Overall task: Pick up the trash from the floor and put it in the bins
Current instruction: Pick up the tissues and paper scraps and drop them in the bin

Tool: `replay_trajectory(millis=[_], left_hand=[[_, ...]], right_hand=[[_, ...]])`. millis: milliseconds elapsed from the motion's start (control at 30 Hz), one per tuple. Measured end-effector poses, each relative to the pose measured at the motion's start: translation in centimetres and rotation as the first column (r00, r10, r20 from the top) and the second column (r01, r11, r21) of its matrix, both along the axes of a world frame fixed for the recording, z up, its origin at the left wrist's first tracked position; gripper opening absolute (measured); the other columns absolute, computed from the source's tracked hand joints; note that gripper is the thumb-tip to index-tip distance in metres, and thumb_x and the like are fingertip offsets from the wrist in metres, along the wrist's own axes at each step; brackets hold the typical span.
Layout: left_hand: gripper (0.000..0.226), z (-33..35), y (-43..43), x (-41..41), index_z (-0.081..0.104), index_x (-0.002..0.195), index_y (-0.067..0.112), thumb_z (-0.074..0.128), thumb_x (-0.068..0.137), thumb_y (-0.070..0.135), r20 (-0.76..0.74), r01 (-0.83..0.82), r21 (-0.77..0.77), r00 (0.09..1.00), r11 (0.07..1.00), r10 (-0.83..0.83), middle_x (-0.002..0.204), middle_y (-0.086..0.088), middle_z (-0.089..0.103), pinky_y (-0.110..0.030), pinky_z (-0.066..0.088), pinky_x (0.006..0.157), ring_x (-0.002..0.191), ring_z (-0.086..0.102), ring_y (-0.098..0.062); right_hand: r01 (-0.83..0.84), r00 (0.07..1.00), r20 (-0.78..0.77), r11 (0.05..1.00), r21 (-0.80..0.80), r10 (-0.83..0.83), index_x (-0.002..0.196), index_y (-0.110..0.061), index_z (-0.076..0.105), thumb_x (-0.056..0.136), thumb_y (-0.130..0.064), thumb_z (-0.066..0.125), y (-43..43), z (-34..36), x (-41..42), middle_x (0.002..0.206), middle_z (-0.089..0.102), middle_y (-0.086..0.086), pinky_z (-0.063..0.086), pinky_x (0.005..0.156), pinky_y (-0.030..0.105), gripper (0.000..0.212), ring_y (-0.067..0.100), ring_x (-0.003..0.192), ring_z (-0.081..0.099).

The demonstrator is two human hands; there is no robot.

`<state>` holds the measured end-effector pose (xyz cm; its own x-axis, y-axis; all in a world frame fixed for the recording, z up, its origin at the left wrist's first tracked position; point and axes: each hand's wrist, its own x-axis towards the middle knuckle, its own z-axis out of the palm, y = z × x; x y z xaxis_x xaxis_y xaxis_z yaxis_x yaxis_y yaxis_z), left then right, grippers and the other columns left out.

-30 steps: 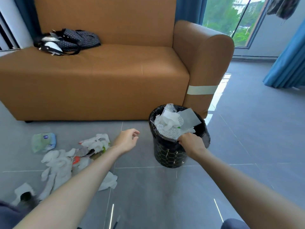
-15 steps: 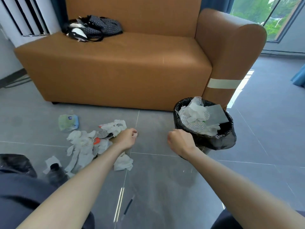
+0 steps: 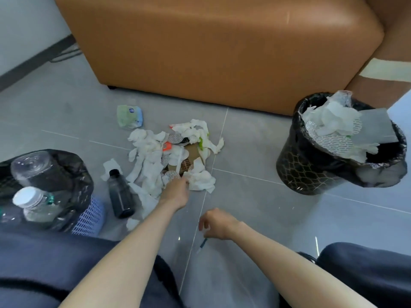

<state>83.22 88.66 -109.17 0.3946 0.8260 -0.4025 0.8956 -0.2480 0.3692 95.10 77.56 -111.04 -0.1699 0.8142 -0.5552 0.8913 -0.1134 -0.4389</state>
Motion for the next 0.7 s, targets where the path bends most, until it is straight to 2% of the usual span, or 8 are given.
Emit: replay_trajectory(millis=[167,333,367,433,467,500,567,700], left_hand=[[0.049,-2.2,-0.6,-2.5,0.038,0.142,0.019,0.043,0.094,0.012,-0.008,-0.059,-0.046,0.998,0.997,0.059,0.143,-0.013,0.039,-0.039,0.037,0.107,0.131,0.039,-0.031],[0.053,-2.9,0.0,-3.0,0.027,0.146,0.015,0.042,0.095,0.013,0.014,-0.160,-0.041,0.987,0.986,0.161,0.149,-0.011,0.027,-0.041,0.032,0.108,0.135,0.028,-0.032],[0.054,-2.9,0.3,-2.8,0.025,0.147,0.015,0.042,0.095,0.014,0.028,-0.188,-0.036,0.982,0.982,0.189,0.151,-0.010,0.025,-0.042,0.032,0.108,0.135,0.026,-0.033],[0.057,-2.9,1.1,-2.5,0.023,0.147,0.017,0.043,0.094,0.014,0.061,-0.255,-0.024,0.965,0.967,0.256,0.154,-0.010,0.018,-0.044,0.030,0.108,0.137,0.021,-0.034],[0.058,-2.8,1.7,-2.3,0.022,0.147,0.018,0.044,0.094,0.015,0.078,-0.295,-0.021,0.952,0.955,0.296,0.155,-0.009,0.014,-0.045,0.030,0.109,0.139,0.017,-0.034],[0.060,-2.7,2.1,-2.2,0.020,0.148,0.021,0.046,0.094,0.016,0.092,-0.334,-0.025,0.938,0.942,0.335,0.156,-0.007,0.010,-0.047,0.029,0.110,0.140,0.014,-0.035],[0.068,-2.8,3.3,-2.1,0.012,0.150,0.028,0.050,0.094,0.020,0.095,-0.395,-0.042,0.913,0.918,0.397,0.158,-0.003,-0.002,-0.050,0.026,0.110,0.143,0.003,-0.037],[0.086,-3.5,5.2,-2.6,0.000,0.149,0.039,0.062,0.089,0.029,0.097,-0.520,-0.115,0.842,0.846,0.531,0.157,-0.004,-0.019,-0.057,0.021,0.112,0.143,-0.012,-0.039]], right_hand=[[-0.067,0.997,0.046,0.998,-0.007,0.067,0.112,-0.010,0.063,0.079,-0.010,0.069,-0.7,-4.1,-1.3,0.120,0.058,0.011,0.045,0.088,0.035,0.033,0.030,0.114,0.053],[-0.278,0.935,0.255,0.956,0.088,0.248,0.105,0.001,0.063,0.089,-0.014,0.057,-1.5,-5.5,-1.5,0.115,0.054,0.017,0.044,0.079,0.038,0.023,0.030,0.111,0.051],[-0.303,0.920,0.289,0.949,0.093,0.265,0.093,-0.002,0.066,0.080,-0.017,0.069,-1.8,-6.0,-1.3,0.105,0.059,0.014,0.047,0.071,0.034,0.020,0.028,0.101,0.058],[-0.307,0.908,0.320,0.949,0.067,0.271,0.066,-0.014,0.064,0.042,-0.023,0.091,-1.8,-6.8,-0.9,0.078,0.061,0.003,0.044,0.050,0.023,0.036,0.020,0.072,0.064],[-0.314,0.903,0.344,0.941,0.124,0.256,0.065,-0.016,0.063,0.035,-0.021,0.092,-1.7,-7.4,-0.8,0.077,0.060,0.002,0.044,0.050,0.022,0.041,0.019,0.070,0.063],[-0.315,0.906,0.331,0.944,0.104,0.266,0.076,-0.013,0.065,0.046,-0.015,0.089,-1.5,-7.4,-0.9,0.087,0.060,0.006,0.047,0.059,0.025,0.039,0.022,0.080,0.062],[-0.251,0.931,0.297,0.963,0.101,0.212,0.107,-0.006,0.055,0.078,-0.001,0.066,-1.0,-7.3,-0.6,0.114,0.052,0.013,0.042,0.083,0.035,0.031,0.029,0.107,0.051],[0.065,0.982,0.157,0.971,0.230,-0.103,0.105,-0.008,0.050,0.091,-0.004,0.048,2.2,-6.8,0.8,0.112,0.055,0.011,0.033,0.074,0.031,0.015,0.029,0.102,0.053]])
